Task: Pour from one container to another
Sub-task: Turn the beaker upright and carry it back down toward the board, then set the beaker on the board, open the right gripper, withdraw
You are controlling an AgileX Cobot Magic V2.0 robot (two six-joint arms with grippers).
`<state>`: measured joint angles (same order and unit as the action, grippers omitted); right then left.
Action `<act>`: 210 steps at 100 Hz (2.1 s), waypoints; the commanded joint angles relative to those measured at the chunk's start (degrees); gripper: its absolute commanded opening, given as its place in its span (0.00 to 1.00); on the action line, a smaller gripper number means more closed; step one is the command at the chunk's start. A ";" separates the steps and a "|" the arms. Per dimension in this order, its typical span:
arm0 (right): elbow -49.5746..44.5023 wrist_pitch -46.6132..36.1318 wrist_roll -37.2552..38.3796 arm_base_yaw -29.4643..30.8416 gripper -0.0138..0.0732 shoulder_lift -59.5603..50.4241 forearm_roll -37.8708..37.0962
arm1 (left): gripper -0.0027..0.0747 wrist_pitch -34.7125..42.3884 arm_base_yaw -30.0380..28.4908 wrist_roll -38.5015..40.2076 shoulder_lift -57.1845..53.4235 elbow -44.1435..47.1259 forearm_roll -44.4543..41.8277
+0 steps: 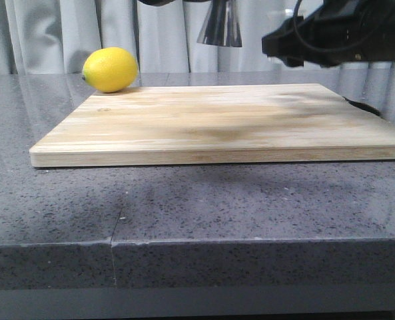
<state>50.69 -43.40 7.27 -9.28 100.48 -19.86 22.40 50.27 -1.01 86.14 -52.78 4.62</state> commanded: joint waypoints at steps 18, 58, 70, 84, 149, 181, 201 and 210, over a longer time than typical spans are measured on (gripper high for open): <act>-3.79 -10.41 0.04 0.43 0.45 -0.52 2.49 | 0.02 5.48 -1.39 -0.05 -2.50 -1.39 -0.21; -5.70 -12.11 0.04 0.43 0.45 1.44 2.58 | 0.02 5.48 -2.09 -0.05 -2.50 -1.39 -0.21; -5.94 -13.68 0.04 0.33 0.45 2.41 2.58 | 0.02 5.48 -2.09 -0.05 -2.50 -1.39 -0.21; -5.95 -14.06 0.04 0.33 0.45 2.65 2.58 | 0.02 5.48 -2.09 -0.05 -2.50 -1.27 -0.21; -8.19 -22.11 0.04 0.33 0.84 2.65 3.84 | 0.02 5.70 -2.09 -0.05 -2.50 -1.03 -0.21; -8.19 -26.89 0.04 0.33 0.86 1.50 3.96 | 0.02 5.70 -2.09 -0.05 -2.50 -1.03 -0.21; -8.19 -29.68 0.04 0.33 0.86 -2.82 4.19 | 0.02 6.43 -2.71 -0.15 -2.25 -1.03 -0.21; -8.19 -30.98 0.04 0.33 0.86 -5.63 4.44 | 0.02 7.97 -3.56 -0.15 -0.91 -1.03 -0.21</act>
<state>41.67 -64.78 7.40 -9.19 100.15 -16.47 23.37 47.55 -1.01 86.27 -52.19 4.45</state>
